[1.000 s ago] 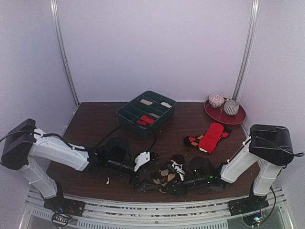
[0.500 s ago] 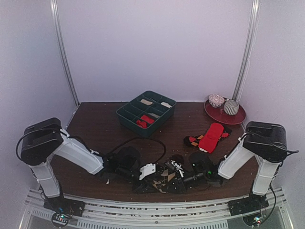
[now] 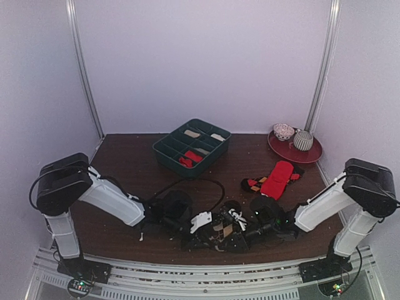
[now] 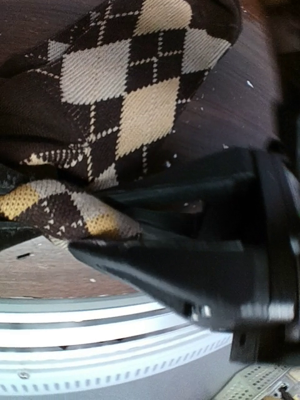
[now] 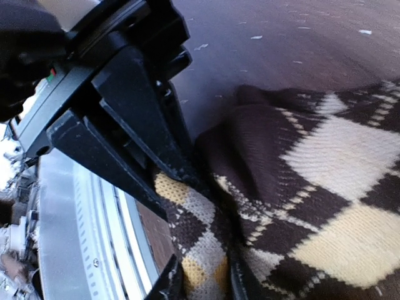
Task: Roll the socks
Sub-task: Roll the sock at the center of the board.
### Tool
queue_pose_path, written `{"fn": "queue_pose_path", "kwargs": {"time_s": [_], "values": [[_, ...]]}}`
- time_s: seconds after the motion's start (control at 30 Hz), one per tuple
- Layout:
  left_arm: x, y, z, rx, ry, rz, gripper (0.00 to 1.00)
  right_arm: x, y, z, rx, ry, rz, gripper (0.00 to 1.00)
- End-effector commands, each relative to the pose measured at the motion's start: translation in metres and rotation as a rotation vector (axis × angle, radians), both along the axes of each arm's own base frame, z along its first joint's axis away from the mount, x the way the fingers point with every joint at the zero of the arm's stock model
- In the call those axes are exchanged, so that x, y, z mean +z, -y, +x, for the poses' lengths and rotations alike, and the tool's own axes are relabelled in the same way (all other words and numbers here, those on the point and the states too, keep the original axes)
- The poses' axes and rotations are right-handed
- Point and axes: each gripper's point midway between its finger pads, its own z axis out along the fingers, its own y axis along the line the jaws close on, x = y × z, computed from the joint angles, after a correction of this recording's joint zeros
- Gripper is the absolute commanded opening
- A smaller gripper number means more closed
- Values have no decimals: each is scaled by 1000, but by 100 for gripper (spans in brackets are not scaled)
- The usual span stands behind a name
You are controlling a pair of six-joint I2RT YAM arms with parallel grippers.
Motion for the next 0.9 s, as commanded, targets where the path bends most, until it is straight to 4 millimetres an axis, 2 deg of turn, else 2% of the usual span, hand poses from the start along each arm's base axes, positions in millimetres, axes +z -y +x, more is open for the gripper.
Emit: {"fn": "queue_pose_path", "kwargs": {"time_s": [0.0, 0.13, 0.23, 0.3, 0.43, 0.63, 0.87], "values": [[-61, -45, -4, 160, -254, 299, 0, -7, 43, 3, -80, 113, -208, 26], [-60, -58, -9, 202, -444, 298, 0, 40, 44, 13, -99, 450, -166, 39], [-67, -63, -11, 207, -511, 340, 0, 56, 37, -1, -32, 690, -156, 42], [-68, -61, -10, 205, -521, 355, 0, 56, 32, -6, 14, 815, -184, 46], [-75, -60, -11, 194, -546, 382, 0, 50, 20, -1, 52, 985, -264, 49], [-78, -61, -14, 189, -562, 390, 0, 39, 1, 6, 116, 1121, -305, 51], [-82, -68, -17, 187, -558, 416, 0, 39, -15, 5, 154, 1173, -284, 51]]}}
